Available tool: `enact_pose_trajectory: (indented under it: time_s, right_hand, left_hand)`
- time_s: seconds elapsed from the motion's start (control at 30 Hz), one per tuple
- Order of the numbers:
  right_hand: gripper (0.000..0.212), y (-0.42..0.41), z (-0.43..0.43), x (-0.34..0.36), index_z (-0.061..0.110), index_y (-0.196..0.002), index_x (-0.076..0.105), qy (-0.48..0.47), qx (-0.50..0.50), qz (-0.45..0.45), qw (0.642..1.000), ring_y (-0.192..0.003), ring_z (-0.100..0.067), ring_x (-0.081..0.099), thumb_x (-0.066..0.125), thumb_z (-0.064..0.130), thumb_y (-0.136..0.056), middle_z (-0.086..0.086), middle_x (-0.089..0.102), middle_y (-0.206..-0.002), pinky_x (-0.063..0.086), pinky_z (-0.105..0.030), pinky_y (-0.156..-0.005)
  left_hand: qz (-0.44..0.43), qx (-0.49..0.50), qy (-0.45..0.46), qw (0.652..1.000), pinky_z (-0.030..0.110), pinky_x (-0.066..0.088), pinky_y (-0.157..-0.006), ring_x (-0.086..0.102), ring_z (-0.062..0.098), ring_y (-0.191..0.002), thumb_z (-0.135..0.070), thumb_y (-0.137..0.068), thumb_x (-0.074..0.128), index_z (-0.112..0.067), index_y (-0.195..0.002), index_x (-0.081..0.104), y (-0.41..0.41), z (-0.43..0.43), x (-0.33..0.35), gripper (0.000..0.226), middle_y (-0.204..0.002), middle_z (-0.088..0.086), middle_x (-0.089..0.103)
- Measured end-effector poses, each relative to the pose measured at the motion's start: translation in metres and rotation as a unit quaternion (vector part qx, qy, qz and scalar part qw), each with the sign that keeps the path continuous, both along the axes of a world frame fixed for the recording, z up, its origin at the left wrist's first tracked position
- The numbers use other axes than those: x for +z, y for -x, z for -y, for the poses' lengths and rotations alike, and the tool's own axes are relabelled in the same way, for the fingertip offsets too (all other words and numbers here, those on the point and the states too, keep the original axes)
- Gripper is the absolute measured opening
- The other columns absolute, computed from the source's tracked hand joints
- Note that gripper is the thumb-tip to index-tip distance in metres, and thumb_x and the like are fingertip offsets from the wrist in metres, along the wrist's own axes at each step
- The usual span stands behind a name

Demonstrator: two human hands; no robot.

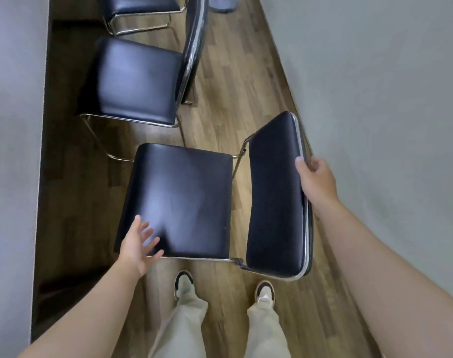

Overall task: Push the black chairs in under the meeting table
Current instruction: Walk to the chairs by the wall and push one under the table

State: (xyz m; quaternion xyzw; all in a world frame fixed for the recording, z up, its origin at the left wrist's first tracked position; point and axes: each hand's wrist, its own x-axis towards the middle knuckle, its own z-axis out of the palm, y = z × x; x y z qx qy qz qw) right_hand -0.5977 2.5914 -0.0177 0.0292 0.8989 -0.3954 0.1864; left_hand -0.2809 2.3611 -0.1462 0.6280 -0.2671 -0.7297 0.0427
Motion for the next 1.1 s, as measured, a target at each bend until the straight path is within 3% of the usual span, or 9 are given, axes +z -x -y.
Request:
enact_pose_trajectory:
  time_s: [0.1, 0.17, 0.33, 0.43, 0.6, 0.83, 0.97, 1.1]
  right_hand:
    - [0.075, 0.014, 0.003, -0.023, 0.021, -0.162, 0.032, -0.014, 0.031, 0.015, 0.999, -0.149, -0.024, 0.043, 0.057, 0.054, -0.099, -0.001, 0.040, -0.166, 0.033, -0.032, -0.109]
    - [0.083, 0.020, 0.002, -0.037, 0.027, -0.162, 0.028, -0.005, 0.045, 0.026, 0.999, -0.148, -0.024, 0.044, 0.060, 0.059, -0.093, 0.003, 0.041, -0.165, 0.038, -0.040, -0.116]
    - [0.090, 0.031, 0.003, -0.050, 0.038, -0.164, 0.016, 0.028, 0.107, 0.073, 0.991, -0.155, -0.023, 0.034, 0.062, 0.065, -0.091, 0.007, 0.028, -0.172, 0.034, -0.050, -0.123]
    - [0.088, 0.035, -0.006, -0.053, 0.038, -0.166, 0.006, 0.033, 0.147, 0.090, 0.984, -0.159, -0.023, 0.024, 0.060, 0.058, -0.099, 0.009, 0.017, -0.175, 0.030, -0.048, -0.124]
    - [0.091, 0.042, -0.014, -0.051, 0.040, -0.166, 0.011, 0.105, 0.116, 0.104, 0.982, -0.158, -0.018, 0.026, 0.066, 0.058, -0.096, 0.014, 0.019, -0.174, 0.032, -0.043, -0.119]
    - [0.101, 0.042, -0.018, -0.060, 0.047, -0.163, 0.018, 0.168, 0.096, 0.142, 0.971, -0.153, -0.016, 0.035, 0.079, 0.059, -0.083, 0.017, 0.030, -0.169, 0.037, -0.042, -0.118]
    - [0.118, 0.046, -0.017, -0.068, 0.056, -0.157, 0.026, 0.187, 0.108, 0.139, 0.966, -0.147, -0.019, 0.046, 0.084, 0.077, -0.056, 0.019, 0.042, -0.162, 0.044, -0.059, -0.116]
    - [0.112, 0.052, -0.004, -0.072, 0.055, -0.154, 0.032, 0.209, 0.131, 0.134, 0.960, -0.145, -0.015, 0.049, 0.085, 0.077, -0.058, 0.022, 0.048, -0.158, 0.044, -0.056, -0.116]
  left_hand:
    - [0.030, 0.049, -0.012, 0.998, 0.057, 0.043, -0.106, 0.051, 0.034, -0.142, -0.061, -0.103, 0.052, -0.023, -0.145, 0.057, 0.002, -0.012, -0.024, 0.057, -0.155, 0.005, 0.053]
    - [0.053, 0.085, -0.016, 0.995, 0.054, 0.042, -0.105, 0.048, 0.034, -0.143, -0.062, -0.102, 0.052, -0.023, -0.150, 0.054, 0.000, -0.026, -0.041, 0.062, -0.159, 0.005, 0.050]
    - [0.060, 0.184, -0.041, 0.980, 0.058, 0.040, -0.112, 0.047, 0.032, -0.143, -0.068, -0.099, 0.051, -0.024, -0.157, 0.045, -0.005, -0.072, -0.074, 0.073, -0.162, 0.004, 0.046]
    - [0.054, 0.234, -0.058, 0.969, 0.060, 0.041, -0.110, 0.043, 0.036, -0.146, -0.068, -0.096, 0.055, -0.025, -0.161, 0.038, 0.004, -0.101, -0.092, 0.080, -0.164, 0.004, 0.044]
    - [0.031, 0.314, -0.073, 0.946, 0.067, 0.032, -0.116, 0.031, 0.042, -0.155, -0.070, -0.091, 0.059, -0.029, -0.167, 0.022, 0.039, -0.113, -0.114, 0.093, -0.171, 0.008, 0.030]
    - [0.032, 0.356, -0.068, 0.931, 0.074, 0.019, -0.118, 0.035, 0.044, -0.153, -0.074, -0.093, 0.051, -0.031, -0.162, 0.035, 0.053, -0.123, -0.146, 0.083, -0.164, 0.006, 0.042]
    - [0.022, 0.394, -0.088, 0.915, 0.077, 0.013, -0.118, 0.023, 0.044, -0.158, -0.075, -0.092, 0.046, -0.031, -0.165, 0.030, 0.060, -0.130, -0.159, 0.086, -0.170, 0.005, 0.031]
    - [-0.031, 0.438, -0.117, 0.891, 0.075, 0.027, -0.114, 0.043, 0.041, -0.147, -0.078, -0.090, 0.047, -0.019, -0.153, 0.046, 0.062, -0.121, -0.163, 0.087, -0.157, 0.008, 0.051]
